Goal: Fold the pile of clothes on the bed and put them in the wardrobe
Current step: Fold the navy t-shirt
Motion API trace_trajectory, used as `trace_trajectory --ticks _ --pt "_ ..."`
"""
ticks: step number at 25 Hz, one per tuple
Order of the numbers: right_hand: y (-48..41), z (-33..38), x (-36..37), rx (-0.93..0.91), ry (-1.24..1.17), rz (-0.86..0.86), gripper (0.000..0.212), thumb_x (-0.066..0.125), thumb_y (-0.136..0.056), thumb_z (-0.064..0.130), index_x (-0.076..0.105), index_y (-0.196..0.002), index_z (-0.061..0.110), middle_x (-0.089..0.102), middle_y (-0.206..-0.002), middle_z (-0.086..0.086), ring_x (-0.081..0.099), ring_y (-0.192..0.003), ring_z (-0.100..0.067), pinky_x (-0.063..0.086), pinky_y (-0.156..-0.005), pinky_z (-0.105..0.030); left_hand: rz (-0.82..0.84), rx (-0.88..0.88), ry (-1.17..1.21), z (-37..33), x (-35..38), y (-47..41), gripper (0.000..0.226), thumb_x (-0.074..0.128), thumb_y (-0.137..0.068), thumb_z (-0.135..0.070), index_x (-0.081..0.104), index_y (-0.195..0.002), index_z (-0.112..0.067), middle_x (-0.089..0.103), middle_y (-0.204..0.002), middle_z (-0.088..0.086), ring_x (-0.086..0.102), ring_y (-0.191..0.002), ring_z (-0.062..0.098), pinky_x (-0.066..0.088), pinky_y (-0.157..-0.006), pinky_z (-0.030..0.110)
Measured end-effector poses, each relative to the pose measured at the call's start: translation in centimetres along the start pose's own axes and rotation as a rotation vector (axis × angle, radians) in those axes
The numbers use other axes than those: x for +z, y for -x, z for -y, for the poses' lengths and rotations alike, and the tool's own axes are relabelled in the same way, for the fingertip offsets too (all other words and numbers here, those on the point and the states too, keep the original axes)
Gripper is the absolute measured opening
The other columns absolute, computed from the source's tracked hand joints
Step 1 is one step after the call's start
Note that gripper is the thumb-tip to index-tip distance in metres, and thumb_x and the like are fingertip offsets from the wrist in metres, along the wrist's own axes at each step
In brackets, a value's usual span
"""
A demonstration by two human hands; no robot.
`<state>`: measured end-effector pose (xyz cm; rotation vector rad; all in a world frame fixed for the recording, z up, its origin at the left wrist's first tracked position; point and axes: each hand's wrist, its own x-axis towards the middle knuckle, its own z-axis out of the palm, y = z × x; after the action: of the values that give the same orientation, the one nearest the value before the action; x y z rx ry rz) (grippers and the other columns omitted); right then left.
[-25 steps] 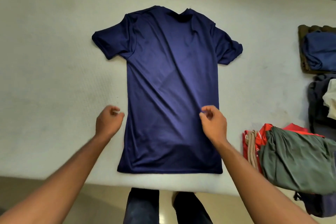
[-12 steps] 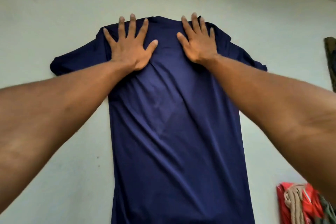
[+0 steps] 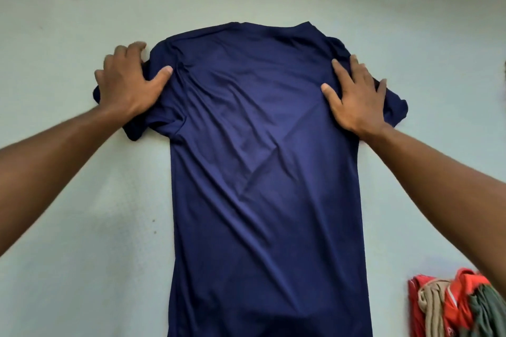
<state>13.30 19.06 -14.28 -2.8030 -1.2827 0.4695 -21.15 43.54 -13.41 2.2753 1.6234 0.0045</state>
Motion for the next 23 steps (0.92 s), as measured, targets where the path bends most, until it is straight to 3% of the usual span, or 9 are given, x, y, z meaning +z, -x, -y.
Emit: trace_trajectory --ticks 3,6,9,12,14,15,17,19,23 --pt "0.9 4.5 -1.6 -0.061 -0.081 -0.161 0.054 0.052 -0.098 0.046 0.047 -0.148 0.025 0.042 -0.155 -0.009 0.044 -0.136 -0.035 0.036 -0.111 -0.052 0.269 -0.070 0.199 -1.0 -2.1 -0.3 0.045 0.066 -0.091 -0.047 0.060 -0.123 -0.017 0.064 -0.123 0.008 0.059 -0.115 0.033 0.045 -0.096 0.042" --pt "4.9 12.6 -3.5 0.045 -0.488 -0.022 0.038 0.058 -0.090 0.059 0.073 -0.107 0.028 0.073 -0.101 0.008 0.068 -0.098 -0.018 0.053 -0.090 -0.038 0.468 -0.025 0.317 -3.9 -4.6 1.6 0.018 0.065 -0.095 -0.029 0.070 -0.106 -0.017 0.071 -0.109 0.009 0.066 -0.101 0.028 0.052 -0.091 0.039" --pt "8.9 18.3 -5.0 0.331 -1.135 0.333 0.047 0.062 -0.089 0.066 0.073 -0.087 0.020 0.076 -0.082 0.005 0.069 -0.076 -0.011 0.057 -0.076 -0.035 0.616 0.112 0.565 -9.3 -5.4 5.6 0.013 0.063 -0.096 -0.016 0.070 -0.103 -0.008 0.073 -0.101 0.012 0.066 -0.090 0.019 0.054 -0.088 0.041" --pt "9.5 17.0 -5.3 0.318 -1.212 0.199 0.032 0.066 -0.093 0.040 0.059 -0.068 0.022 0.062 -0.066 0.010 0.056 -0.065 -0.009 0.046 -0.064 -0.033 0.884 0.040 0.929 -12.6 -5.3 7.9 0.018 0.056 -0.093 0.000 0.067 -0.105 -0.008 0.071 -0.092 0.008 0.071 -0.086 0.016 0.059 -0.075 0.029" --pt "8.9 12.7 -5.9 0.400 -1.184 0.018 0.035 0.062 -0.093 0.023 0.046 -0.061 0.022 0.048 -0.058 0.015 0.043 -0.059 -0.007 0.038 -0.064 -0.033 0.716 -0.112 1.064 -13.8 -4.4 7.5 0.026 0.057 -0.088 -0.002 0.065 -0.112 -0.011 0.069 -0.096 0.010 0.072 -0.084 0.019 0.059 -0.068 0.026" --pt "8.6 10.0 -6.6 0.432 -1.293 -0.021 0.030 0.059 -0.092 0.016 0.052 -0.064 0.022 0.054 -0.063 0.015 0.047 -0.064 -0.007 0.042 -0.067 -0.032 0.576 -0.103 0.966 -14.4 -3.6 6.8 0.032 0.059 -0.087 -0.002 0.063 -0.116 -0.013 0.066 -0.101 0.009 0.069 -0.086 0.018 0.057 -0.068 0.025" --pt "8.4 3.3 -8.0 0.462 -1.481 0.036 0.023 0.056 -0.090 0.002 0.069 -0.082 0.019 0.071 -0.084 0.006 0.062 -0.078 -0.012 0.053 -0.077 -0.033 0.414 0.129 0.562 -16.2 -1.7 6.1 0.047 0.063 -0.084 -0.002 0.058 -0.128 -0.017 0.059 -0.117 0.008 0.060 -0.102 0.019 0.052 -0.083 0.029" --pt "7.9 -4.0 -9.4 0.420 -1.280 0.041 0.028 0.054 -0.090 -0.004 0.071 -0.088 0.018 0.074 -0.083 0.003 0.065 -0.077 -0.012 0.052 -0.076 -0.030 0.346 0.305 0.364 -18.5 0.2 5.1 0.054 0.063 -0.081 -0.003 0.057 -0.132 -0.019 0.055 -0.128 0.011 0.055 -0.119 0.025 0.044 -0.100 0.034" --pt "8.1 -20.7 -14.7 0.576 -0.641 -0.286 0.018 0.054 -0.094 0.011 0.072 -0.093 0.015 0.069 -0.095 -0.006 0.057 -0.090 -0.015 0.041 -0.077 -0.025 0.370 0.237 0.425 -24.4 2.7 4.1 0.052 0.058 -0.087 -0.002 0.056 -0.136 -0.020 0.054 -0.138 0.007 0.051 -0.128 0.023 0.039 -0.100 0.028"
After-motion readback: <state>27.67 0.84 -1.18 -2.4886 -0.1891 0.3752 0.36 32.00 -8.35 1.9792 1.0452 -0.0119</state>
